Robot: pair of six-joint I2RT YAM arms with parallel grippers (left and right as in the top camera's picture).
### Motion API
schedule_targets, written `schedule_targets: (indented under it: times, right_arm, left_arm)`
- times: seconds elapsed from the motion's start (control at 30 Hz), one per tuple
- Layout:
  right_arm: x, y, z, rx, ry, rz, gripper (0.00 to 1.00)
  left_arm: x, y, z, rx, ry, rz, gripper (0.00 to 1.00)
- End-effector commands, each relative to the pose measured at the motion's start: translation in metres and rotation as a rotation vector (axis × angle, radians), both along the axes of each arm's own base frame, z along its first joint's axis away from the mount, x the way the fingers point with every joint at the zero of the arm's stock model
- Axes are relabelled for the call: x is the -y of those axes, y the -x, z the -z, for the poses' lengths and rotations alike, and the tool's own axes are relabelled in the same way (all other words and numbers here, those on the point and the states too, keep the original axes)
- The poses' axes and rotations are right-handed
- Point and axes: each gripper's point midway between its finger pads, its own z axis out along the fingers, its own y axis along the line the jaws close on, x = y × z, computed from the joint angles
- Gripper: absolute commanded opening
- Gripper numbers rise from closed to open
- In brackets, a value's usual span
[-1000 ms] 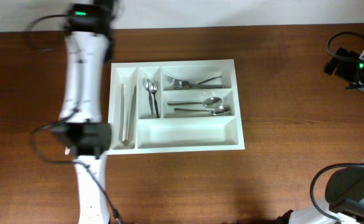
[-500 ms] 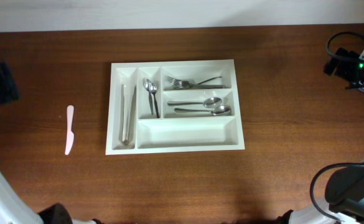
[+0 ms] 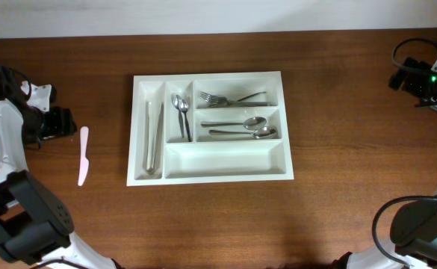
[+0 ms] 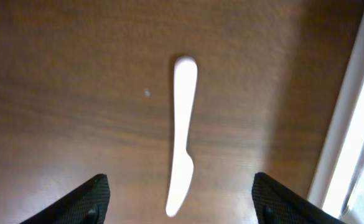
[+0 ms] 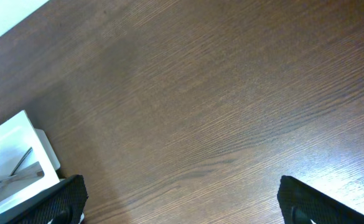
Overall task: Pack container
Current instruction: 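Lower the left gripper onto the white plastic knife and grasp it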
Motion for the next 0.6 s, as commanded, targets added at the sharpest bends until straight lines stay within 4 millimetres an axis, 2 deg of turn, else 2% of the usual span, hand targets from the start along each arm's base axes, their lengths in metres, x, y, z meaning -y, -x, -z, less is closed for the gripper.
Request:
schedule_targets:
  times: [0.0,0.1,0.17,0.27,0.37,0.57]
  right_arm:
    - [0.001,0.001,-0.004,0.005,0.013,0.001,0.99]
    - [0.001,0.001,-0.004,0.005,0.013,0.001,0.99]
    - [0.001,0.001,-0.004,0.005,0.013,0.001,0.99]
    - [0.001,0.001,-0.004,0.005,0.013,0.001,0.99]
    - [0.001,0.001,-0.004,0.005,0.013,0.001,0.99]
    - [0.001,0.001,-0.004,0.005,0.013,0.001,0.99]
  left_arm:
    - [-0.005,-0.007,0.027,-0.03,0.016,0.024,0.73]
    - [-0.016,-0.006,0.052,-0.089,-0.022,-0.003,0.67]
    - [-0.02,-0.005,0.067,-0.131,-0.053,-0.001,0.67]
    - [-0.015,-0.01,0.082,-0.152,-0.064,0.01,0.64]
    - [-0.007,-0.02,0.085,-0.139,-0.075,0.024,0.63]
    - [0.01,-0.026,0.087,-0.149,-0.102,0.07,0.63]
